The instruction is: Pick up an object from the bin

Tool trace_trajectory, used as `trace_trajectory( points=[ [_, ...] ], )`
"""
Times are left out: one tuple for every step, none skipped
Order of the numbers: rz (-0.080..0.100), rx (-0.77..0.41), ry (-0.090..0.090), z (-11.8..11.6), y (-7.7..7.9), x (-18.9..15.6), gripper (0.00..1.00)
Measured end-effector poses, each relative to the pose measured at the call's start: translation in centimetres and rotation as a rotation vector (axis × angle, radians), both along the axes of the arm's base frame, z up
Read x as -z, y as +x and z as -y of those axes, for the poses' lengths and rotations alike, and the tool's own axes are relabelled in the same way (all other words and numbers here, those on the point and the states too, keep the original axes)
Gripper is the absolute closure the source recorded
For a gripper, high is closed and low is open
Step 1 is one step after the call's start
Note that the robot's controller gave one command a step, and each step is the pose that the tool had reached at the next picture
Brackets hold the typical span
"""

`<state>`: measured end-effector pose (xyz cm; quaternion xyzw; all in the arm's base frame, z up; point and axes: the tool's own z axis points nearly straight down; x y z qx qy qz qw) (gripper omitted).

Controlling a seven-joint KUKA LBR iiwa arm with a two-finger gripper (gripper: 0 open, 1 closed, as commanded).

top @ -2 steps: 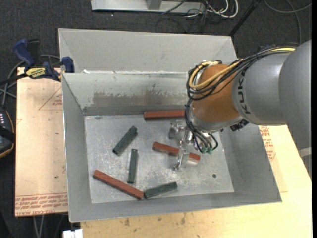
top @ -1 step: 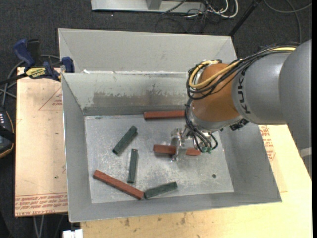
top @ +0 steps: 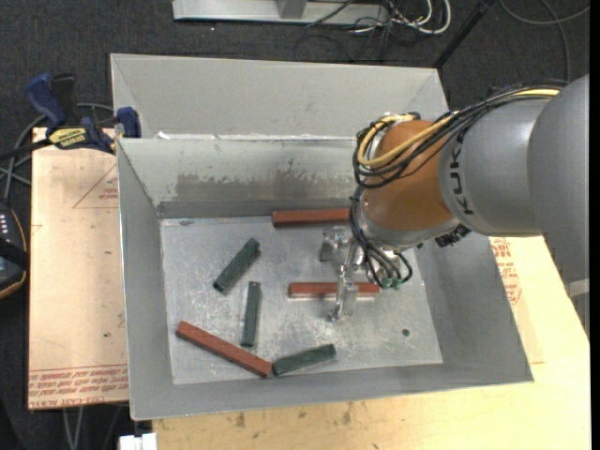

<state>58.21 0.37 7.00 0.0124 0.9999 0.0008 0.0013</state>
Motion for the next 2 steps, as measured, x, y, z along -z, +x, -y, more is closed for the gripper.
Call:
trace_trajectory(
  points=[
    [0.000,0.000,0.000,0.0,0.0,-0.1,1.00],
    [0.010,0.069,-0.001,1.7,1.3,-14.7,1.00]
  ],
)
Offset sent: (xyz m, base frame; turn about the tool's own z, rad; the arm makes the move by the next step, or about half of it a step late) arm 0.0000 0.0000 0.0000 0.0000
